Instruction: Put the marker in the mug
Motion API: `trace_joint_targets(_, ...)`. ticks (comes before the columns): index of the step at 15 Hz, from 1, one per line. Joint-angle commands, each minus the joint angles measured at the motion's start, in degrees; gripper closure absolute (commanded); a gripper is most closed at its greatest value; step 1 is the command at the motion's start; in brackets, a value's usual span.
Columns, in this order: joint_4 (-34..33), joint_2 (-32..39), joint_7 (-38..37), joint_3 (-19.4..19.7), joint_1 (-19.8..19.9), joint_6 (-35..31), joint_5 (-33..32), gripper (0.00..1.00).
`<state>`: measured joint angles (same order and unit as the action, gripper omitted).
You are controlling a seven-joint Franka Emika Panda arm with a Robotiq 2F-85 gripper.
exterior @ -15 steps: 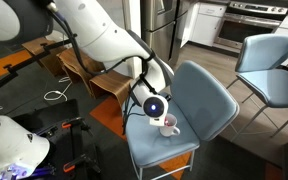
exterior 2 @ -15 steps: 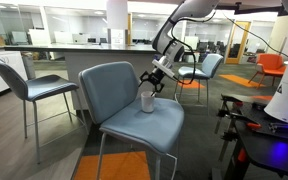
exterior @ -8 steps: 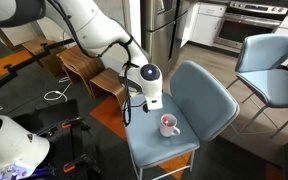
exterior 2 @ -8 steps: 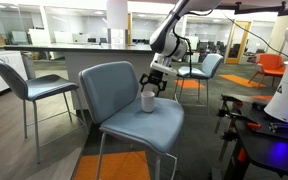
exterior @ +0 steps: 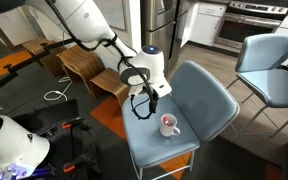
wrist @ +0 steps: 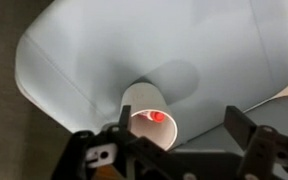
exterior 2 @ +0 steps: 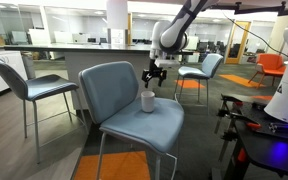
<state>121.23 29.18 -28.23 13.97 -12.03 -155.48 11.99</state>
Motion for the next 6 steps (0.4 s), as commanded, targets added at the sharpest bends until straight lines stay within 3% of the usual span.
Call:
trace_joint_targets(1,0.2,-3.3,5.1,-2.1,1.8,3.6,-7.4,0.0)
trace_joint_targets(6,0.6,-6.2,15.8,-6.3,4.8,6.6,-13.2,0.0)
